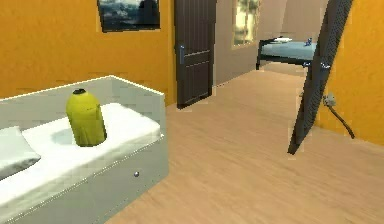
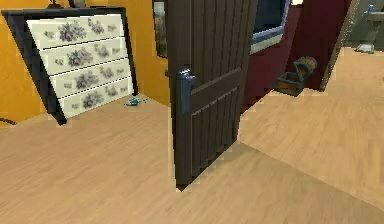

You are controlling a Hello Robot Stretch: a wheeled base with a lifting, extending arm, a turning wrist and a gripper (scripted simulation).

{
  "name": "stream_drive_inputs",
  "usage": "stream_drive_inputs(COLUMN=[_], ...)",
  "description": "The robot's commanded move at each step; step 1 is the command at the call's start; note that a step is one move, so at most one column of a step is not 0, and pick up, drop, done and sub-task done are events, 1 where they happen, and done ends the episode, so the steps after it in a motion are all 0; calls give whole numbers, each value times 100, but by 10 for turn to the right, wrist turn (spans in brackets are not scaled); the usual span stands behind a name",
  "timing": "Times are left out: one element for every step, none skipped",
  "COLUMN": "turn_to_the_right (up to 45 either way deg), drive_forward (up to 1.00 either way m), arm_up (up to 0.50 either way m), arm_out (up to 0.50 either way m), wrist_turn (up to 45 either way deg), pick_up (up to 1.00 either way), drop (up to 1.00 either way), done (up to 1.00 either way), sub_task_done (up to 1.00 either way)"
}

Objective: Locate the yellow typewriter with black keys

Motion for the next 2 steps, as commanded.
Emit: stream_drive_inputs(turn_to_the_right=[150,0], drive_forward=[0,100], arm_up=[0,0], arm_out=[0,0], wrist_turn=[0,0], pick_up=[0,0], drop=[0,0], done=[0,0], sub_task_done=[0,0])
